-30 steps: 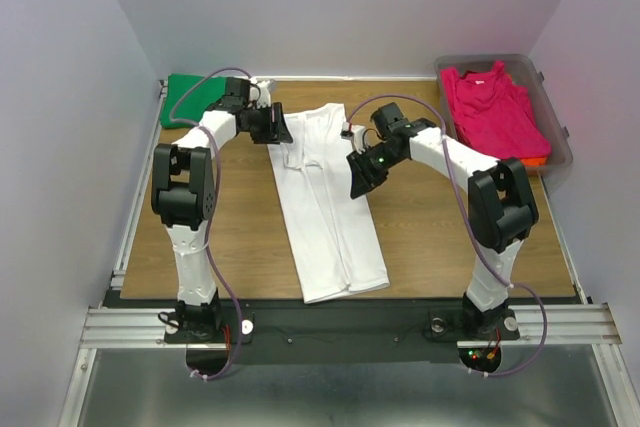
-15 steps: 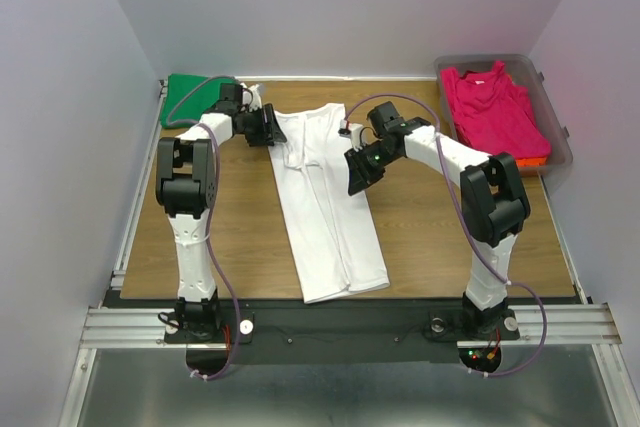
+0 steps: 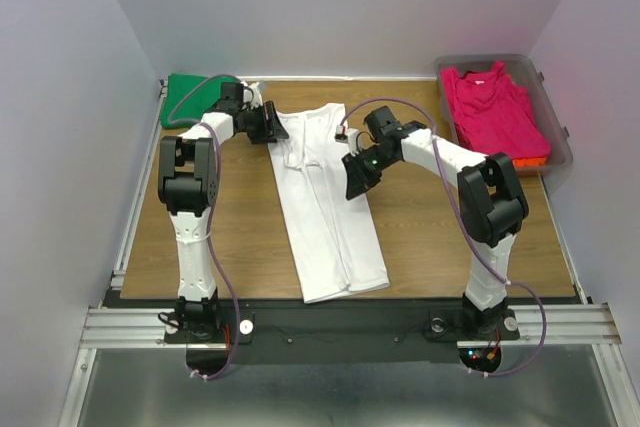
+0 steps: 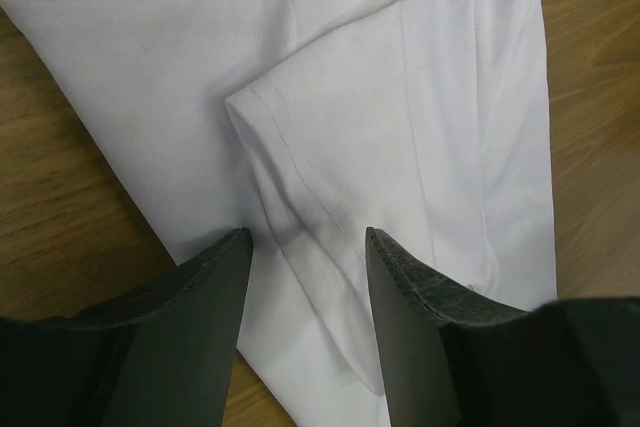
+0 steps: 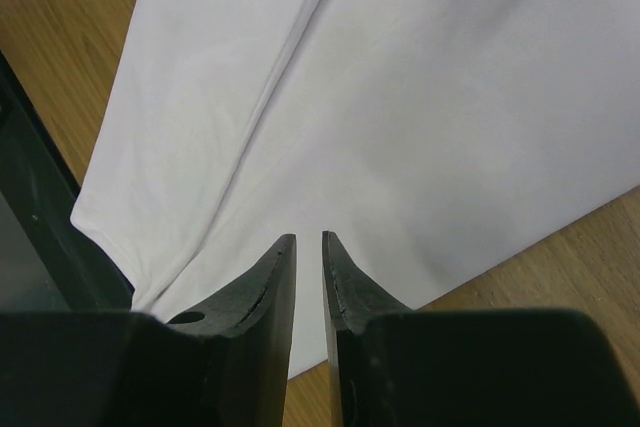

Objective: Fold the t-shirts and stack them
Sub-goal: Fold the tshirt

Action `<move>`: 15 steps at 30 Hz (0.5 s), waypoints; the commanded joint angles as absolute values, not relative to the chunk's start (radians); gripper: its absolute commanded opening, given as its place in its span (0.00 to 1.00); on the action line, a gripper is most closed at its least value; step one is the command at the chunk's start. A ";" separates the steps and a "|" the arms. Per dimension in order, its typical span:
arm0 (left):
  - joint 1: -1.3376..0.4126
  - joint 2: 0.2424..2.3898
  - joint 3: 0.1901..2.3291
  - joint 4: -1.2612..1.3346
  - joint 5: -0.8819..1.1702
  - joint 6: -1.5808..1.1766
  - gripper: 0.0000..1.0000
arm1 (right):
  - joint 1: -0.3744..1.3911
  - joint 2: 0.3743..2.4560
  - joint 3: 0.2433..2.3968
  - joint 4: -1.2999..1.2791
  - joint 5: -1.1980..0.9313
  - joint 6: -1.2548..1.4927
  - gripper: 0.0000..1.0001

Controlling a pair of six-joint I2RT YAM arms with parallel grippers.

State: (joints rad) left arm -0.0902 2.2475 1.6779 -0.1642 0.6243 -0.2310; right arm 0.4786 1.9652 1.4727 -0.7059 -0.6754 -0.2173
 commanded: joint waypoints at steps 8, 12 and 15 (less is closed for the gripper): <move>-0.095 2.276 1.744 -0.135 0.670 -0.262 0.61 | 0.518 1.959 1.424 -0.672 -0.695 -0.252 0.22; -0.095 2.264 1.740 -0.118 0.681 -0.276 0.61 | 0.522 1.959 1.413 -0.669 -0.695 -0.256 0.22; -0.100 2.252 1.738 -0.107 0.689 -0.279 0.61 | 0.525 1.954 1.399 -0.666 -0.695 -0.261 0.21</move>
